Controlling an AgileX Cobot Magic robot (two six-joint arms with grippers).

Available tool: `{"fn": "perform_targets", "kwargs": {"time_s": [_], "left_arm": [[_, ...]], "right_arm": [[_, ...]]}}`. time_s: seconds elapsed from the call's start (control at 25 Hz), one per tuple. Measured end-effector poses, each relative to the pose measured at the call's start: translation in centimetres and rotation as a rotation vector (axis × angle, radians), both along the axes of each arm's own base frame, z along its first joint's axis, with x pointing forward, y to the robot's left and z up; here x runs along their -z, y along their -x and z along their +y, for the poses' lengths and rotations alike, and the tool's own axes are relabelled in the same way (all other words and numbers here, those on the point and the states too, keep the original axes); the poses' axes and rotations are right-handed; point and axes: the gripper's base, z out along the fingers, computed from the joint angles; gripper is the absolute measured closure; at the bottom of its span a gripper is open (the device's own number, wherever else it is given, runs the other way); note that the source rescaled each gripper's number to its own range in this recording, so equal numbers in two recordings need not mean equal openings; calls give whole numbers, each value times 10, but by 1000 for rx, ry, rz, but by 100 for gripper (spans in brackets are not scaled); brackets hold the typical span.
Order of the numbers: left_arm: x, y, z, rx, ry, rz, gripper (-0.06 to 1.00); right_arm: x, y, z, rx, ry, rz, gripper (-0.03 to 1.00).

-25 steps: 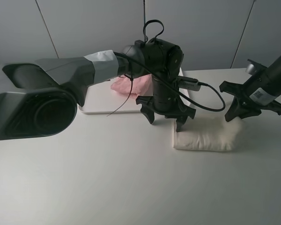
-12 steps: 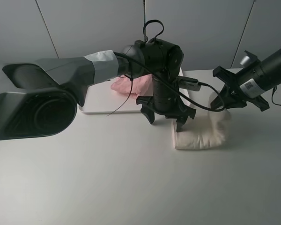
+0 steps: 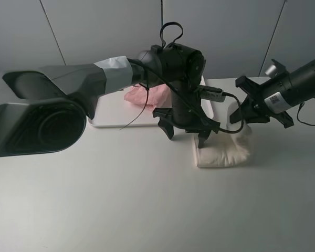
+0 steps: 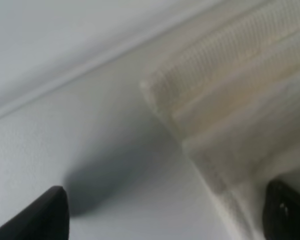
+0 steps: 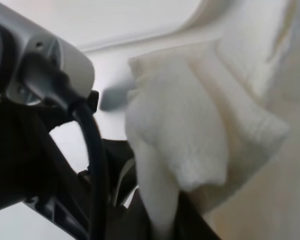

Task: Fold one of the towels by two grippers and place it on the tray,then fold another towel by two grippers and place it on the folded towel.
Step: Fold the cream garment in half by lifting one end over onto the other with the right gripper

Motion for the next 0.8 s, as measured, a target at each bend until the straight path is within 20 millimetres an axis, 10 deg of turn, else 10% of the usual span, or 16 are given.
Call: {"fn": "perform_targets", "kwargs": {"time_s": [0.48,0.8], "left_arm": [[-1,-1,1,12,33,31,-5],[-42,-13,12,-19,146,28,-5]], "right_arm": [[5,4,3,22,-47,-31,95],[5,4,4,24,-55,-39,95]]}}
